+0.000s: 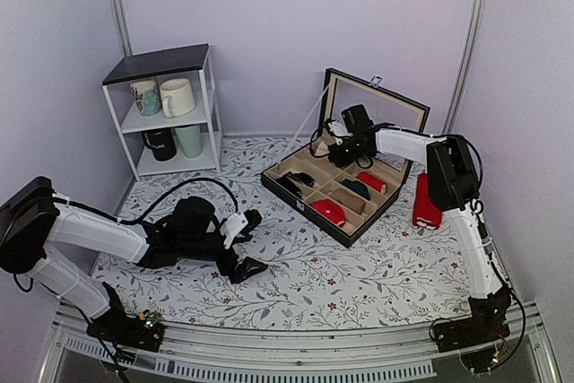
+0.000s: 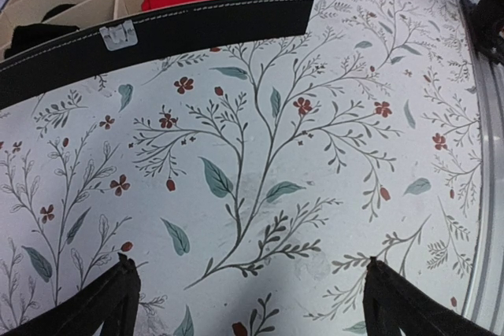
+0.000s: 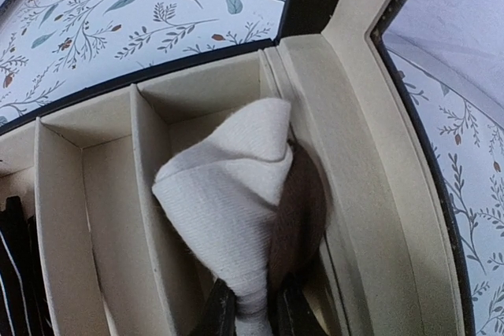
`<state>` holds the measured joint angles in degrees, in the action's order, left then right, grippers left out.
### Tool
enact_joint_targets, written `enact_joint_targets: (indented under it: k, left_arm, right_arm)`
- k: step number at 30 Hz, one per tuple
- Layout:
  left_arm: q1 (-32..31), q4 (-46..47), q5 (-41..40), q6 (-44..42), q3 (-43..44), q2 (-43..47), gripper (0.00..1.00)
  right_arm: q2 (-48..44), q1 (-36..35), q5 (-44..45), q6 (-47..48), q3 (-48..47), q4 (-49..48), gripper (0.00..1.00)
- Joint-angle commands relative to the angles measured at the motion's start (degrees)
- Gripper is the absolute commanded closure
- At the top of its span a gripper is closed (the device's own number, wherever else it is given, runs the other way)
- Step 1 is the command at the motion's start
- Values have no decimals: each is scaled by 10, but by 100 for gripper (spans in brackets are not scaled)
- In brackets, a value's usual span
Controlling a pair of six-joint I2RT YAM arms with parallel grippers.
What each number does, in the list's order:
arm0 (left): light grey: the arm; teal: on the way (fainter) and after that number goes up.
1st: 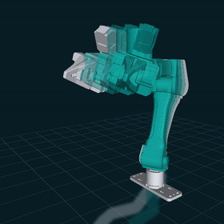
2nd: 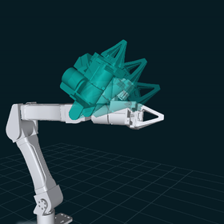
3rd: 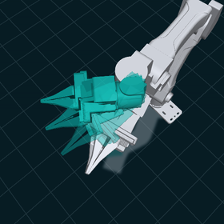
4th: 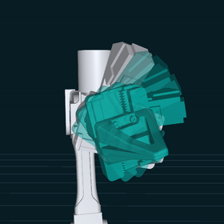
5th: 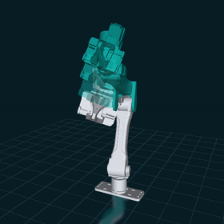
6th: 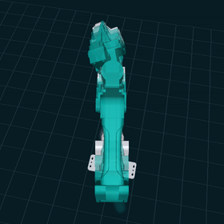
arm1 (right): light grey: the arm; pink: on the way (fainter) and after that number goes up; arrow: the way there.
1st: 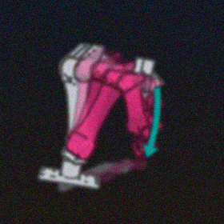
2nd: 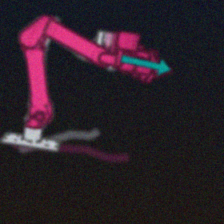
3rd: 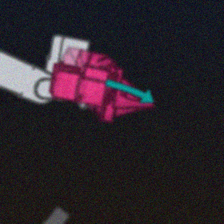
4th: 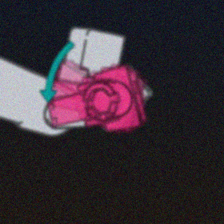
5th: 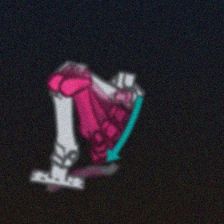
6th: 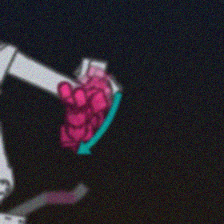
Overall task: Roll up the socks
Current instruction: Place a pair of socks in the storage box.
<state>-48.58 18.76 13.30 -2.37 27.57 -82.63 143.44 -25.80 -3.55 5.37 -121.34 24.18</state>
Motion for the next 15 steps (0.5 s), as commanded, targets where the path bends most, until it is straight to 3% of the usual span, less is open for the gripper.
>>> enact_joint_targets:
  k: [1,4,6,9,15]
  left_arm:
    - [11,8,5,-7,-5,-1,1]
    - [11,8,5,-7,-4,-1,0]
    - [11,8,6,-7,-5,-1,1]
    - [11,8,7,-6,-4,-3,0]
    - [12,7,5,-6,-5,1,1]
  right_arm:
    - [22,11,8,-18,-5,58,92]
    - [26,15,5,-30,-9,69,88]
    - [13,15,2,-41,-6,65,74]
    - [-15,15,5,-47,6,42,62]
    - [-62,15,-1,-51,14,22,50]
